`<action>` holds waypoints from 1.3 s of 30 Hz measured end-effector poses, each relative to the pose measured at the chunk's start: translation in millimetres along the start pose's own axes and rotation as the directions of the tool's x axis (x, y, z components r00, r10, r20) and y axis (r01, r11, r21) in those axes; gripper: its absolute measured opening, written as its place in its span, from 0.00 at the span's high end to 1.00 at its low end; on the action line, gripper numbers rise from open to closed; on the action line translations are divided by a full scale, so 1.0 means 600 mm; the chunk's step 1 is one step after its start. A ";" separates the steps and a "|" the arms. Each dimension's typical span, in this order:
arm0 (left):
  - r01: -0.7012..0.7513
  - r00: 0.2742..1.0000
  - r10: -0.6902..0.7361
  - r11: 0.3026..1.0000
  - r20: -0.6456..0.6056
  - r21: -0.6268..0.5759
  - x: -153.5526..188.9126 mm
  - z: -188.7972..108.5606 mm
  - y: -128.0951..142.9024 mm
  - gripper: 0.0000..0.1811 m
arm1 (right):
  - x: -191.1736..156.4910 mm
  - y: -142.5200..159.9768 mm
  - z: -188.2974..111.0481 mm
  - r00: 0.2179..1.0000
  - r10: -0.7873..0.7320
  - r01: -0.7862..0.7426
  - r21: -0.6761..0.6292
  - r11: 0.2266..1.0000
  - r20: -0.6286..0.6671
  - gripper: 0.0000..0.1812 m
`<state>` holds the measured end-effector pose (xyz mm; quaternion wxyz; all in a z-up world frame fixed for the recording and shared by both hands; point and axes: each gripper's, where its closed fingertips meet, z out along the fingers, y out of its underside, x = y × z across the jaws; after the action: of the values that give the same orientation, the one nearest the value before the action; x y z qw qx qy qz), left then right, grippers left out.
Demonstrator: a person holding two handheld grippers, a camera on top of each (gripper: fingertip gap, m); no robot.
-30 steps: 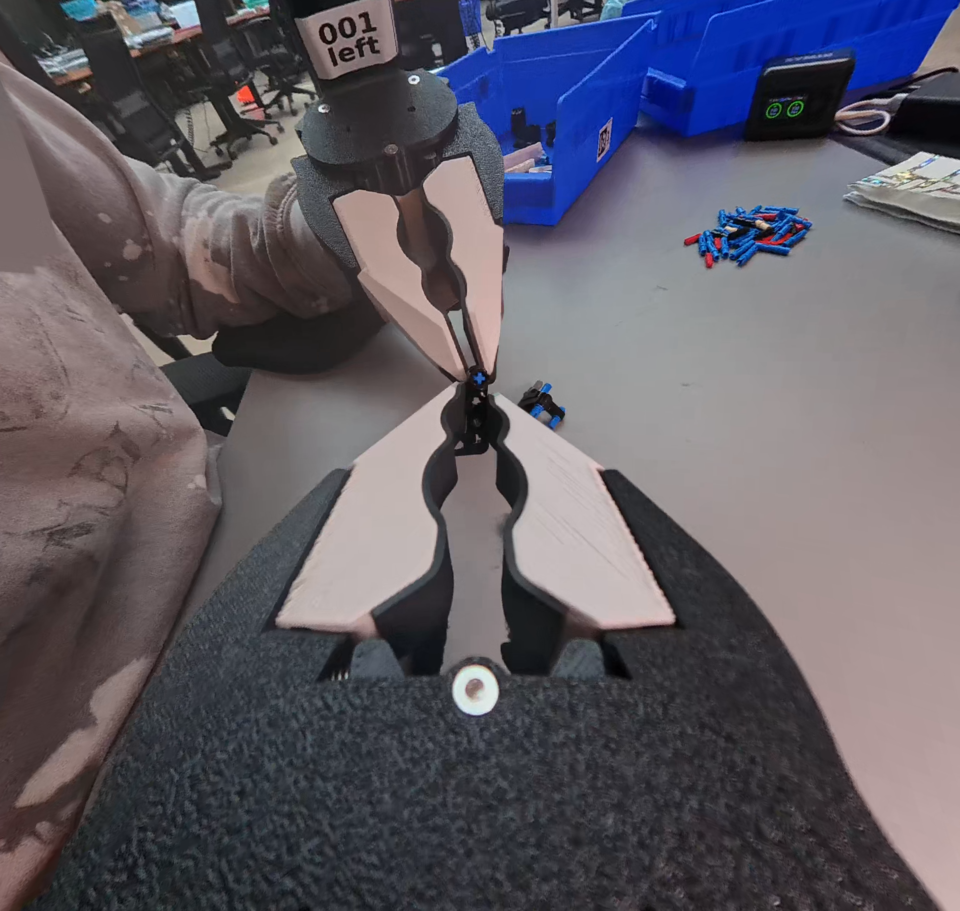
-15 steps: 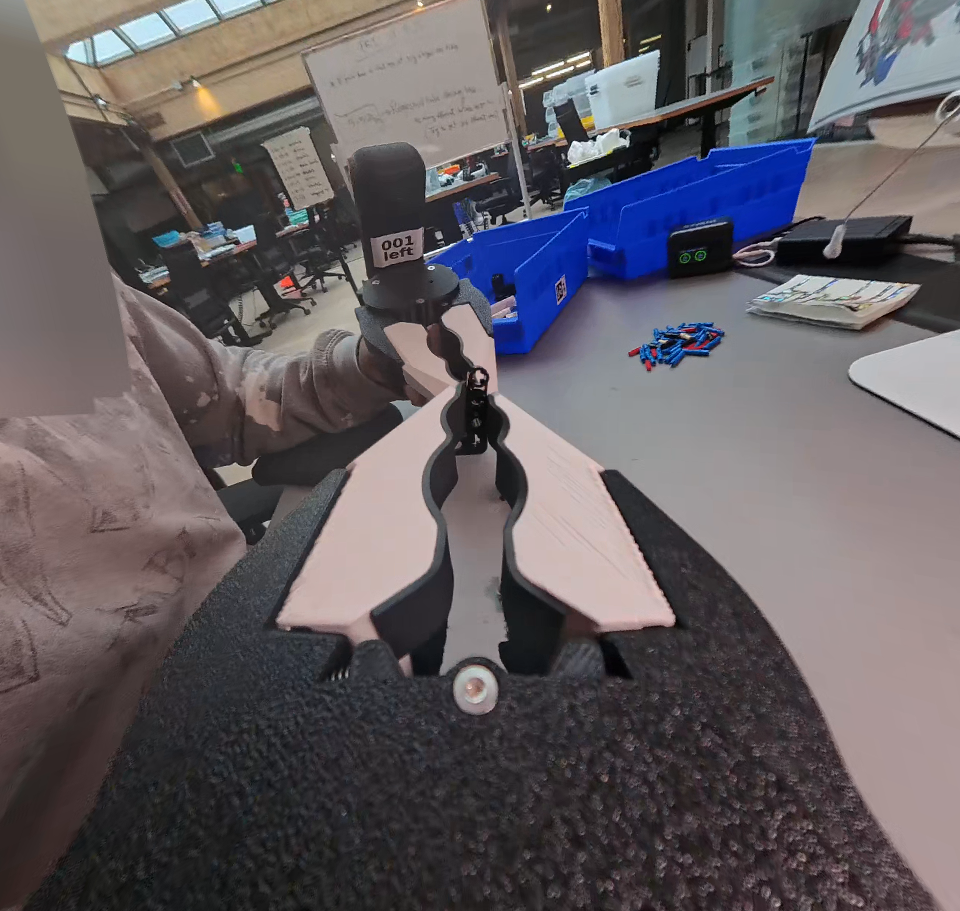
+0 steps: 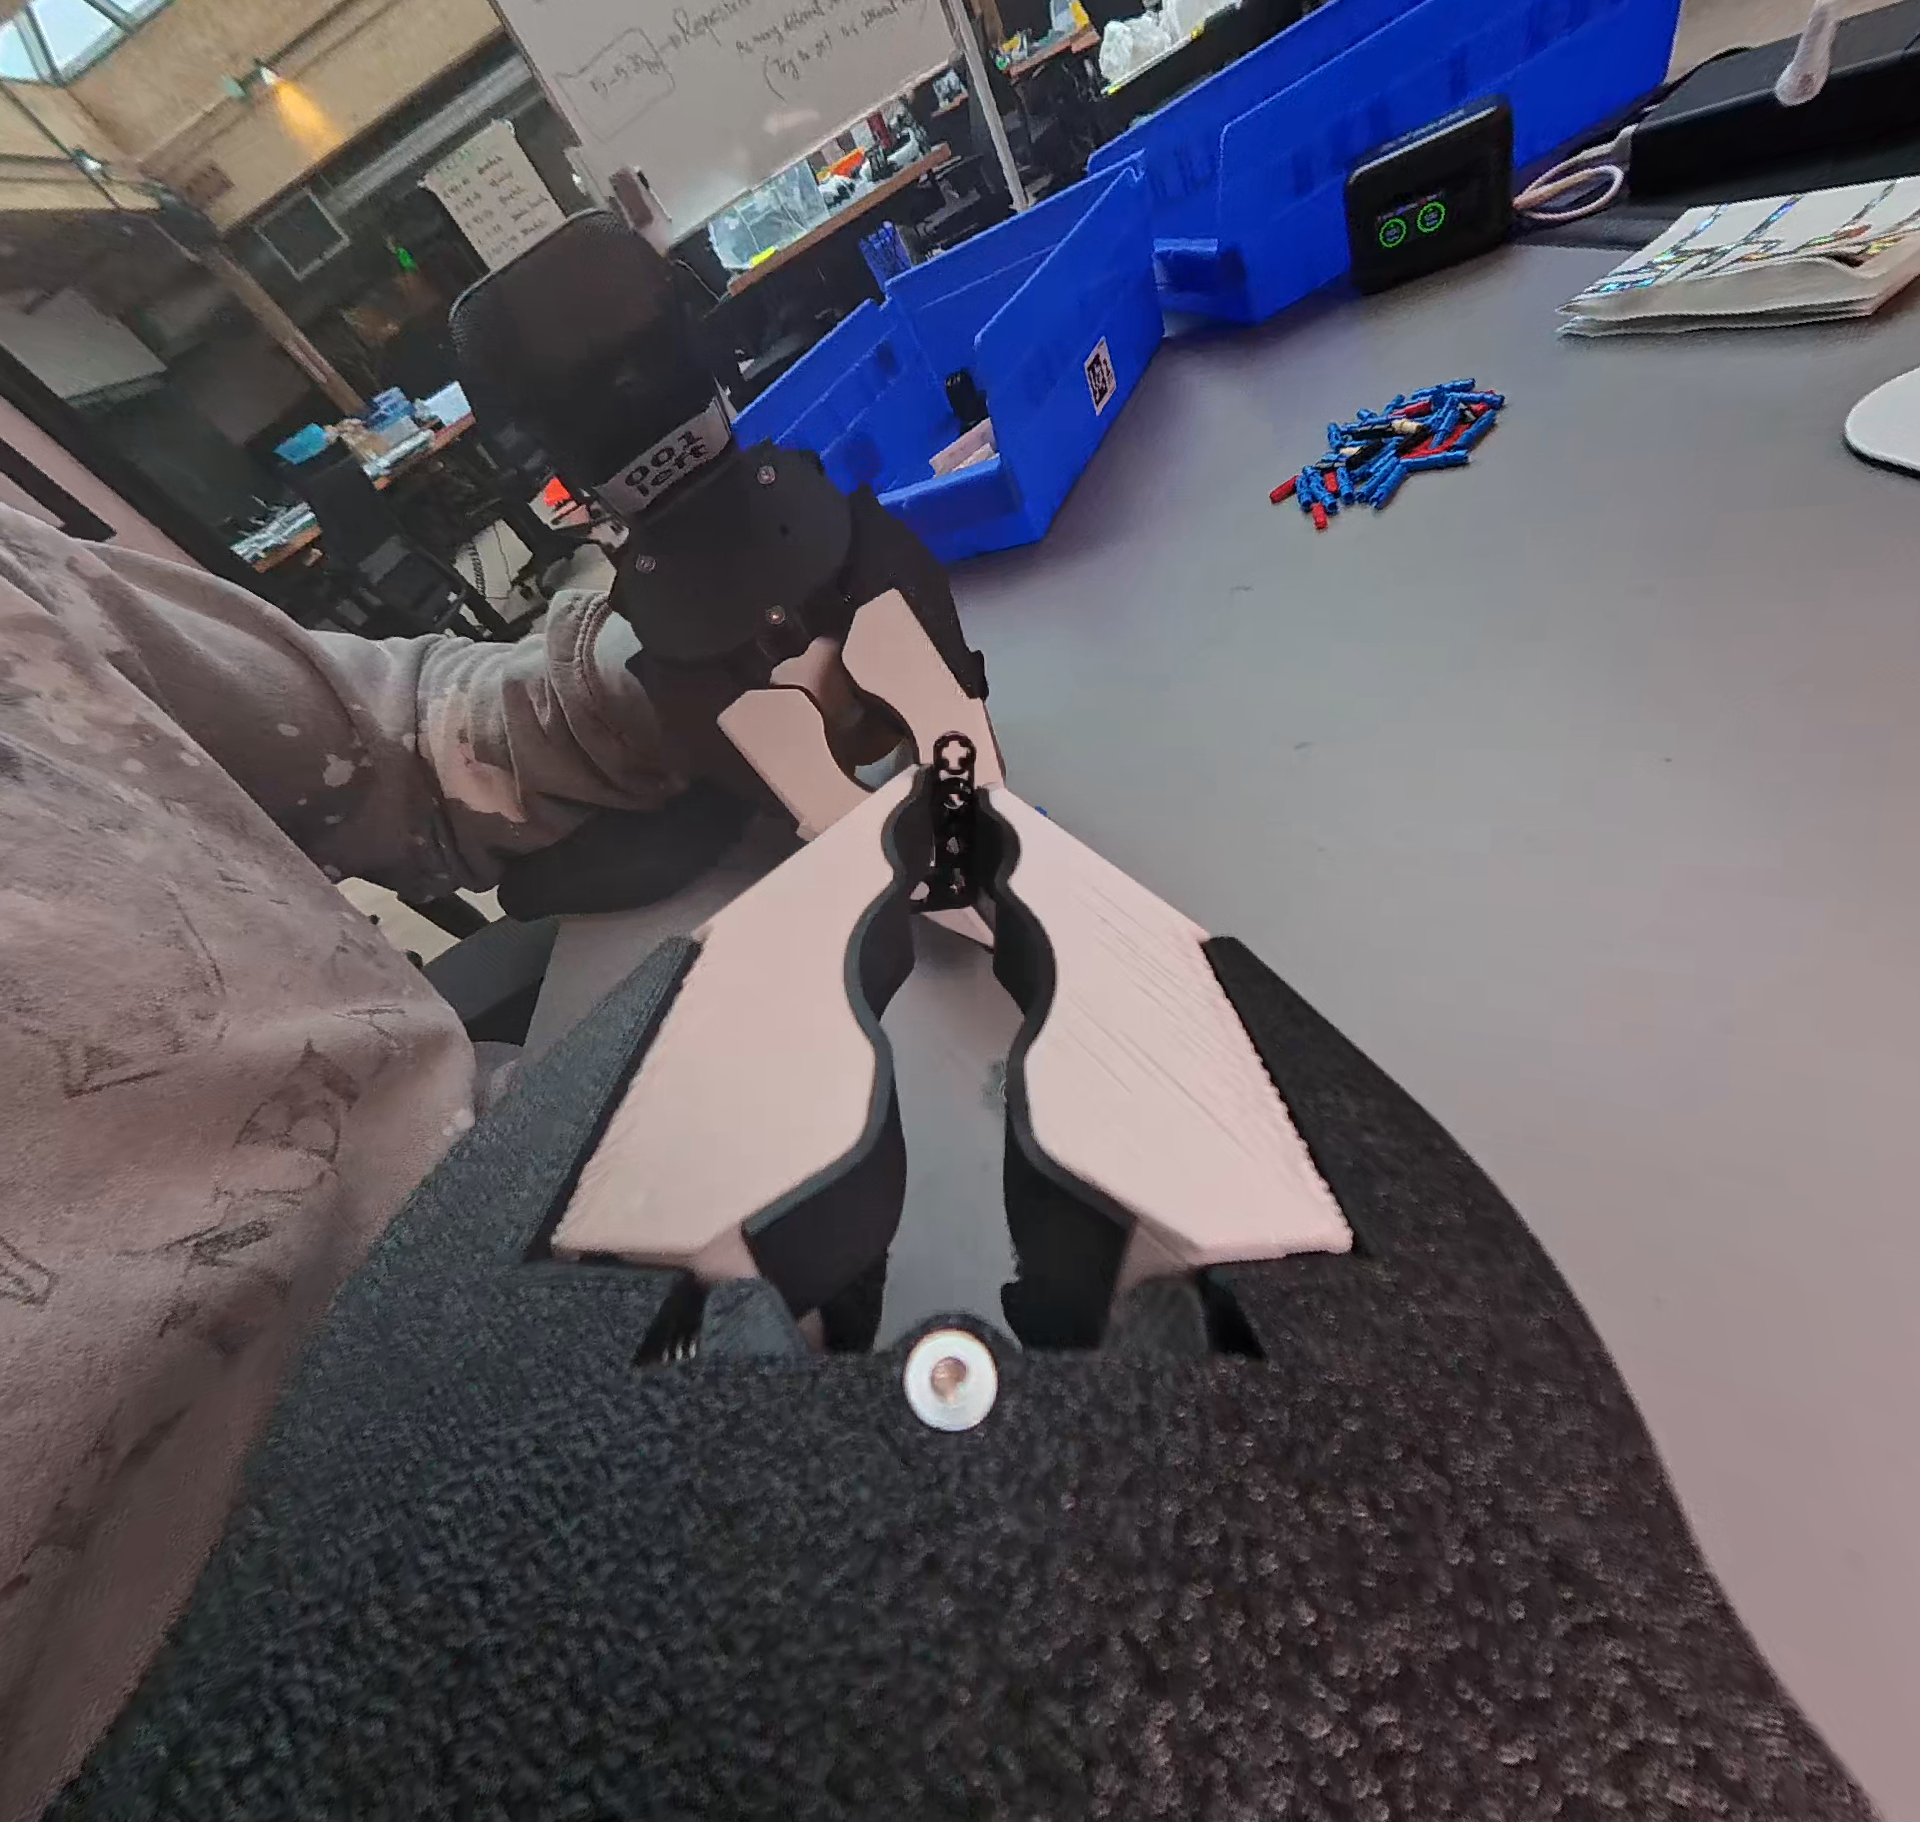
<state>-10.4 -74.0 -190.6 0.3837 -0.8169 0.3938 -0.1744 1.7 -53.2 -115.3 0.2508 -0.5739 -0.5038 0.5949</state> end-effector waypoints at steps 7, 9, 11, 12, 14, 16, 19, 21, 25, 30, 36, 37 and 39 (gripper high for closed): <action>-0.064 0.997 0.068 0.994 0.041 -0.086 -0.002 0.009 0.021 0.94 | 0.005 0.013 0.005 1.000 -0.004 0.004 -0.026 1.000 -0.011 0.96; -0.043 0.999 0.043 0.999 0.028 -0.025 0.001 -0.001 0.003 0.92 | 0.004 0.012 0.007 1.000 0.010 -0.010 -0.016 1.000 -0.009 0.96; 0.020 0.999 -0.016 0.994 -0.035 0.112 0.013 -0.014 -0.035 0.92 | 0.003 0.010 0.011 0.999 0.032 -0.032 0.007 0.999 -0.007 0.96; 0.071 0.995 -0.056 0.981 -0.085 0.179 0.022 -0.021 -0.055 0.92 | 0.001 0.007 0.014 0.999 0.043 -0.043 0.021 0.999 -0.002 0.96; 0.176 0.976 -0.132 0.945 -0.172 0.275 0.031 -0.033 -0.086 0.93 | -0.006 0.003 0.018 0.998 0.056 -0.056 0.047 0.997 0.017 0.96; 0.241 0.960 -0.178 0.917 -0.215 0.319 0.030 -0.040 -0.101 0.94 | -0.007 0.000 0.021 0.998 0.059 -0.060 0.065 0.996 0.012 0.96; 0.261 0.956 -0.191 0.903 -0.224 0.341 0.028 -0.045 -0.106 0.96 | -0.002 -0.004 0.019 0.998 0.059 -0.058 0.082 0.995 -0.011 0.96; 0.244 0.963 -0.185 0.909 -0.197 0.337 0.025 -0.043 -0.105 0.98 | -0.001 -0.001 0.021 0.998 0.056 -0.054 0.074 0.996 -0.015 0.96; 0.263 0.959 -0.206 0.905 -0.197 0.334 0.023 -0.041 -0.103 0.98 | 0.003 0.002 0.024 0.998 0.061 -0.059 0.067 0.996 -0.033 0.96; 0.273 0.956 -0.215 0.904 -0.201 0.329 0.022 -0.041 -0.101 0.98 | 0.005 0.004 0.027 0.996 0.071 -0.068 0.059 0.996 -0.046 0.96; 0.267 0.958 -0.211 0.904 -0.194 0.333 0.020 -0.044 -0.100 0.99 | 0.008 0.001 0.018 0.995 0.097 -0.095 0.058 0.994 -0.030 0.89; 0.266 0.959 -0.212 0.904 -0.189 0.335 0.018 -0.046 -0.099 0.99 | 0.008 -0.004 0.013 0.996 0.084 -0.082 0.060 0.995 -0.028 0.87; 0.272 0.958 -0.219 0.897 -0.182 0.348 0.012 -0.051 -0.100 0.99 | 0.003 -0.010 0.003 0.999 0.050 -0.049 0.045 0.998 -0.012 0.87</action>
<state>7.0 -70.9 -125.3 0.4772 -0.7589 0.2731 -0.3488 -1.8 -50.2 -111.1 0.2521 -0.5843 -0.4743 0.6084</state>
